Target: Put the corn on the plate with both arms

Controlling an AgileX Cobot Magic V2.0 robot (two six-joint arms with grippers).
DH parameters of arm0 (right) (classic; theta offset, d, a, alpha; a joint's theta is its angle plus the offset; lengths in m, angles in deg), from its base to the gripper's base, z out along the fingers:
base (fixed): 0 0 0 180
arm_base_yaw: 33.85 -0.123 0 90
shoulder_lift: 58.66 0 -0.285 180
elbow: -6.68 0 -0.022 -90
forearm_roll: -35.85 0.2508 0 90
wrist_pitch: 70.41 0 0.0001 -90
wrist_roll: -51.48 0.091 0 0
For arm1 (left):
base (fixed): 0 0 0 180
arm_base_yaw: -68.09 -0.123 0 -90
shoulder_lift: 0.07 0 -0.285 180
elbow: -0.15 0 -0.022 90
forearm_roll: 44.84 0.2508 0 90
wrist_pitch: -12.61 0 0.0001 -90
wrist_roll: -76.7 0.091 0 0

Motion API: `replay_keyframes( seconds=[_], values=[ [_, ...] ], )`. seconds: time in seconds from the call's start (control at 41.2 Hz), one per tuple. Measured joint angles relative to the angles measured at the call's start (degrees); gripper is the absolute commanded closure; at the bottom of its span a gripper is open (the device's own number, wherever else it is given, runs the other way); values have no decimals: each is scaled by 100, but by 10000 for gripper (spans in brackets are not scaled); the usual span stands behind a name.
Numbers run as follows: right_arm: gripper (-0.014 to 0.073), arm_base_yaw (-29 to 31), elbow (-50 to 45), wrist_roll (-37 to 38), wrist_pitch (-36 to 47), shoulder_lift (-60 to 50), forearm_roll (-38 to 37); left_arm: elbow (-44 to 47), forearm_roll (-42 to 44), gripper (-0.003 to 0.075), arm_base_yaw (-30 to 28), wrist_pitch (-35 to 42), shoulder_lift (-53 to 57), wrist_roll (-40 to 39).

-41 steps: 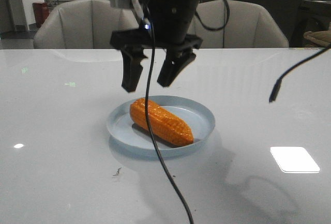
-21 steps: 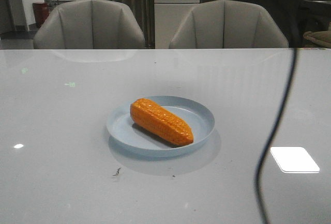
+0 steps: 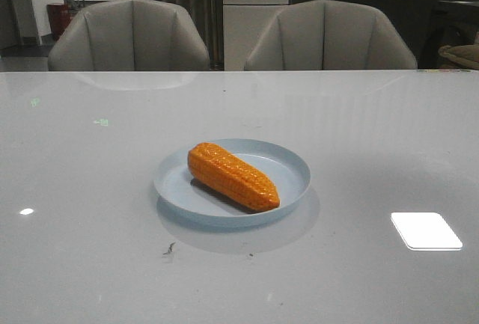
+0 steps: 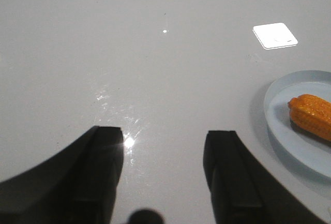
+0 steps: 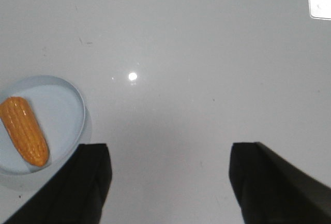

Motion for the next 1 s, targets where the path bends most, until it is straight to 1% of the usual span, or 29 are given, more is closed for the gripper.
replay_keyframes(
  seconds=[0.17, 0.316, 0.462, 0.607, 0.996],
  values=[
    [11, 80, -1337, -13, 192, -1099, 0, 0, 0, 300, 0, 0, 0, 0],
    [11, 80, -1944, -13, 279, -1744, 0, 0, 0, 300, 0, 0, 0, 0],
    [11, 80, -2076, -13, 95, -2031, 12, 0, -47, 300, 0, 0, 0, 0],
    [11, 80, -2076, -13, -124, -2054, 12, 0, -52, 300, 0, 0, 0, 0],
    [11, 80, -2076, -13, -160, -2054, 19, 0, -52, 300, 0, 0, 0, 0]
  ],
)
